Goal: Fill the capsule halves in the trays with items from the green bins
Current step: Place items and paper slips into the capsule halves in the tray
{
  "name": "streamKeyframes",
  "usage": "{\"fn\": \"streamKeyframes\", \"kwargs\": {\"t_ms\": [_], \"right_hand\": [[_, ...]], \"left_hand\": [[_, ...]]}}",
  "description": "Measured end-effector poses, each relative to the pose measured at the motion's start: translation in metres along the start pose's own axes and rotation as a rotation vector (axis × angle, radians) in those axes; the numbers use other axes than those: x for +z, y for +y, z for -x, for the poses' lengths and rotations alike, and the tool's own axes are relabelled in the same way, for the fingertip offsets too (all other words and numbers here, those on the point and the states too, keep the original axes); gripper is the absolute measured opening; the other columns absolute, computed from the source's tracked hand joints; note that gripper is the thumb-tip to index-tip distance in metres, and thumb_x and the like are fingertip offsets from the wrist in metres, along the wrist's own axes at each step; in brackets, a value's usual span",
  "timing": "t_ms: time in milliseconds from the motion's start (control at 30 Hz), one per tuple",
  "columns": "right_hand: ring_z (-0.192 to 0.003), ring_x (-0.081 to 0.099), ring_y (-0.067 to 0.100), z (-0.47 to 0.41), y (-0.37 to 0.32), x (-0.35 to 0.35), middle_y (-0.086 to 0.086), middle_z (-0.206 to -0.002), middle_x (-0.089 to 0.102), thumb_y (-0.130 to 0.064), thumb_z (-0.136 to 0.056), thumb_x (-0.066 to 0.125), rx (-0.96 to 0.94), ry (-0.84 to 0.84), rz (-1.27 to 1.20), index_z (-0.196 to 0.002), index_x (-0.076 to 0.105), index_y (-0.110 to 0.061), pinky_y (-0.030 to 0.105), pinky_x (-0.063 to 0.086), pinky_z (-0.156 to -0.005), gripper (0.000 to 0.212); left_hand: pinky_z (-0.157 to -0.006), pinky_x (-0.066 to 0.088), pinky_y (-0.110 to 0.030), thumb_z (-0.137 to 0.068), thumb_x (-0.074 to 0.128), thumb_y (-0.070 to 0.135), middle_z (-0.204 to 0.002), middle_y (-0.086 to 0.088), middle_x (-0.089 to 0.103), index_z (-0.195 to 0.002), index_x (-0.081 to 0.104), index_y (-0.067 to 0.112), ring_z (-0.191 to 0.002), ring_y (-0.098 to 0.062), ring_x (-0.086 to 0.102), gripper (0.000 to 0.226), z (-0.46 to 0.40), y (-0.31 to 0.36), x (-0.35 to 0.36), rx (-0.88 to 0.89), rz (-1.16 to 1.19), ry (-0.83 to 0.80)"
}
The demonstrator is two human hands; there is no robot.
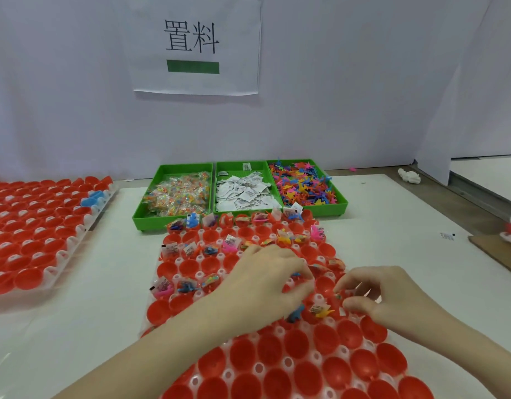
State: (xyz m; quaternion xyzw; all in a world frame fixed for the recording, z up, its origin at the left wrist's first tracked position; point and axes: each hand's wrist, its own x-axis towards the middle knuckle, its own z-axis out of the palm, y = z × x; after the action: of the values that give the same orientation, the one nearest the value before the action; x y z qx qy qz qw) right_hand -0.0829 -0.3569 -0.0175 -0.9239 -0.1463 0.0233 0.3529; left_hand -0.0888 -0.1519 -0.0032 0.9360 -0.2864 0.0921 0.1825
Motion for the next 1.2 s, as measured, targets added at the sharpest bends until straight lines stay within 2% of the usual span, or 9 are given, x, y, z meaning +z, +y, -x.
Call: {"fn": "streamKeyframes", "kwargs": {"t_ms": [167, 333, 567, 733, 833, 967, 1033, 1100, 1200], "right_hand": [[-0.067, 0.061, 0.003, -0.002, 0.001, -0.001, -0.012, -0.064, 0.067, -0.001, -0.072, 0.074, -0.017, 0.014, -0.016, -0.065, 0.065, -0.033, 0.014, 0.046, -0.059, 0.034], [-0.064, 0.062, 0.007, -0.003, -0.002, -0.006, -0.009, -0.072, 0.069, 0.001, -0.078, 0.068, -0.032, 0.003, -0.079, -0.071, 0.067, -0.023, 0.016, 0.047, -0.060, 0.025], [-0.066, 0.063, 0.009, 0.000, -0.005, -0.005, -0.009, -0.073, 0.069, -0.001, -0.080, 0.067, -0.015, -0.049, -0.052, -0.071, 0.066, -0.024, 0.018, 0.049, -0.063, 0.025], [-0.075, 0.061, -0.002, 0.000, -0.003, 0.004, -0.024, -0.073, 0.067, -0.007, -0.072, 0.077, -0.044, -0.052, 0.077, -0.059, 0.068, -0.042, 0.013, 0.044, -0.065, 0.039], [-0.072, 0.055, -0.014, -0.008, -0.004, 0.004, -0.024, -0.066, 0.063, -0.011, -0.070, 0.079, -0.046, -0.159, 0.166, -0.074, 0.054, -0.063, 0.007, 0.040, -0.065, 0.058], [-0.066, 0.050, -0.014, -0.021, -0.008, 0.002, -0.017, -0.066, 0.051, -0.021, -0.067, 0.082, -0.038, -0.245, 0.279, -0.084, 0.074, -0.038, 0.007, 0.037, -0.059, 0.025], [-0.065, 0.052, -0.012, -0.023, -0.008, -0.001, -0.024, -0.063, 0.058, -0.023, -0.063, 0.084, -0.022, -0.274, 0.249, -0.079, 0.072, -0.043, 0.008, 0.038, -0.058, 0.028], [-0.065, 0.055, -0.010, -0.023, -0.008, -0.005, -0.037, -0.064, 0.056, -0.021, -0.061, 0.085, -0.010, -0.284, 0.220, -0.071, 0.068, -0.043, 0.009, 0.041, -0.058, 0.029], [-0.068, 0.058, -0.007, -0.023, -0.008, -0.010, -0.031, -0.072, 0.062, -0.014, -0.061, 0.083, -0.025, -0.294, 0.208, -0.067, 0.061, -0.048, 0.008, 0.043, -0.057, 0.041]], "left_hand": [[-0.078, 0.039, -0.004, -0.087, 0.058, 0.029, -0.081, 0.017, 0.064, -0.091, 0.070, 0.020, -0.078, 0.002, 0.058, 0.016, -0.009, -0.033, -0.024, -0.197, 0.329, 0.284], [-0.063, 0.041, -0.010, -0.090, 0.058, 0.022, -0.077, 0.008, 0.062, -0.092, 0.068, 0.012, -0.072, -0.003, 0.055, 0.014, -0.017, -0.094, -0.040, -0.412, 0.320, 0.445], [-0.075, 0.042, -0.030, -0.094, 0.052, 0.023, -0.109, -0.007, 0.064, -0.108, 0.063, 0.007, -0.091, -0.018, 0.056, 0.025, -0.016, -0.167, -0.036, -0.597, 0.035, 0.243], [-0.083, 0.048, -0.037, -0.097, 0.045, 0.031, -0.115, -0.011, 0.064, -0.113, 0.063, 0.009, -0.100, -0.027, 0.059, 0.033, -0.020, -0.188, -0.028, -0.699, -0.064, 0.072], [-0.081, 0.050, -0.039, -0.096, 0.043, 0.031, -0.111, -0.012, 0.065, -0.104, 0.065, 0.011, -0.097, -0.028, 0.060, 0.031, -0.025, -0.193, -0.025, -0.723, -0.149, 0.082], [-0.089, 0.046, -0.039, -0.092, 0.047, 0.046, -0.123, -0.012, 0.053, -0.114, 0.060, 0.010, -0.108, -0.026, 0.052, 0.044, -0.029, -0.194, -0.020, -0.724, -0.113, 0.071], [-0.091, 0.041, -0.039, -0.090, 0.052, 0.043, -0.126, -0.015, 0.049, -0.117, 0.058, 0.008, -0.113, -0.028, 0.049, 0.045, -0.028, -0.196, -0.017, -0.723, -0.061, 0.140], [-0.086, 0.042, -0.037, -0.091, 0.055, 0.036, -0.120, -0.017, 0.054, -0.113, 0.060, 0.004, -0.105, -0.028, 0.052, 0.039, -0.026, -0.198, -0.018, -0.701, -0.032, 0.211], [-0.067, 0.040, -0.031, -0.091, 0.057, 0.026, -0.089, -0.018, 0.066, -0.086, 0.067, -0.001, -0.076, -0.024, 0.055, 0.029, -0.023, -0.204, -0.021, -0.663, -0.032, 0.227]]}}
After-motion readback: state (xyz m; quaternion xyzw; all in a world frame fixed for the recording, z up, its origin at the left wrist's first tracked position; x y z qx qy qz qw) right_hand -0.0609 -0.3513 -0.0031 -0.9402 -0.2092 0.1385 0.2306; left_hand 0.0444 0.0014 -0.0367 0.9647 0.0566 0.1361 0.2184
